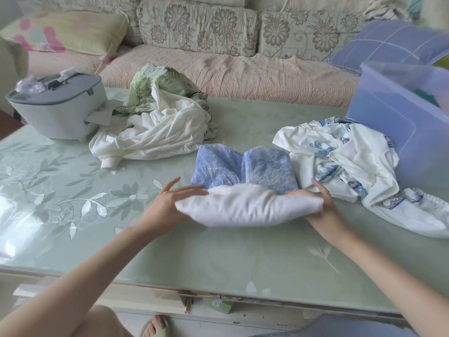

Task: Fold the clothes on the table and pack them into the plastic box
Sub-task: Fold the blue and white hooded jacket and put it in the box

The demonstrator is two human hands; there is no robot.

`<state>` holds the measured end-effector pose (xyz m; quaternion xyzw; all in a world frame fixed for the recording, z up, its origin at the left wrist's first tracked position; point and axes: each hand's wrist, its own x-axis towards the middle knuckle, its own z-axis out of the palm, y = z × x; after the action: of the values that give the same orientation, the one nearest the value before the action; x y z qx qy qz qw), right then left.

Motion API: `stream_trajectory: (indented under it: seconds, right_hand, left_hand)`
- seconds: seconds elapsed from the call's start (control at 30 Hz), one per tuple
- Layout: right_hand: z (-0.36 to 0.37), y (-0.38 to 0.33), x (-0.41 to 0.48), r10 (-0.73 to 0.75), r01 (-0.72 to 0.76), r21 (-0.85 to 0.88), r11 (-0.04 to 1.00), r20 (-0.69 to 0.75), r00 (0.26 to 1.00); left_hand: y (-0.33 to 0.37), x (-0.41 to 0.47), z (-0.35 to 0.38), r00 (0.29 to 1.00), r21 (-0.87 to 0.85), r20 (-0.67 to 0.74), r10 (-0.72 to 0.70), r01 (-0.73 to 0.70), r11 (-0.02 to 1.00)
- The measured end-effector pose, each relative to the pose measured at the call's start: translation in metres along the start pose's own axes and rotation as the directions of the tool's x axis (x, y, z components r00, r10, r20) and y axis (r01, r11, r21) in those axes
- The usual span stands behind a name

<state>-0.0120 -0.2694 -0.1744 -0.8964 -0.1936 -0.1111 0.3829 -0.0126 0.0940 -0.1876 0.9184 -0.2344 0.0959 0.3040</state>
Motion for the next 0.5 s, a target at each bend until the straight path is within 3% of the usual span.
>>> stream_trajectory:
  seconds: [0.07,0.13,0.2,0.27,0.33,0.4,0.47,0.5]
  right_hand:
    - [0.003,-0.017,0.013,0.134,-0.108,0.205,0.973,-0.115,0.984]
    - [0.001,-0.032,0.024,0.176,-0.109,0.251,0.962,-0.264,0.948]
    - [0.002,-0.040,0.034,0.143,-0.133,0.054,0.990,-0.382,0.913]
    - [0.007,-0.037,0.036,0.101,-0.218,-0.232,0.948,-0.432,0.896]
    - [0.012,-0.031,0.032,0.160,-0.302,-0.320,0.898,-0.401,0.902]
    - [0.013,-0.026,0.029,0.050,-0.174,-0.374,0.911,-0.318,0.947]
    - [0.009,-0.024,0.028,-0.102,0.054,-0.446,0.894,-0.085,0.991]
    - [0.008,-0.022,0.027,-0.074,0.103,-0.405,0.908,0.087,0.993]
  left_hand:
    - [0.015,0.014,0.003,0.943,-0.160,-0.160,-0.293,0.268,0.950]
    - [0.033,0.033,0.001,0.822,-0.354,-0.250,-0.512,0.414,0.839]
    - [0.046,0.047,-0.001,0.760,-0.338,-0.307,-0.573,0.476,0.812]
    - [0.050,0.049,0.005,0.756,-0.214,-0.315,-0.574,0.533,0.819]
    - [0.049,0.041,0.011,0.815,-0.033,-0.407,-0.413,0.439,0.898]
    - [0.047,0.039,0.009,0.904,0.149,-0.411,-0.122,0.199,0.969]
    - [0.047,0.037,0.003,0.990,0.114,-0.134,0.045,-0.030,0.993]
    - [0.045,0.035,0.004,0.997,0.070,0.054,0.056,-0.060,0.996]
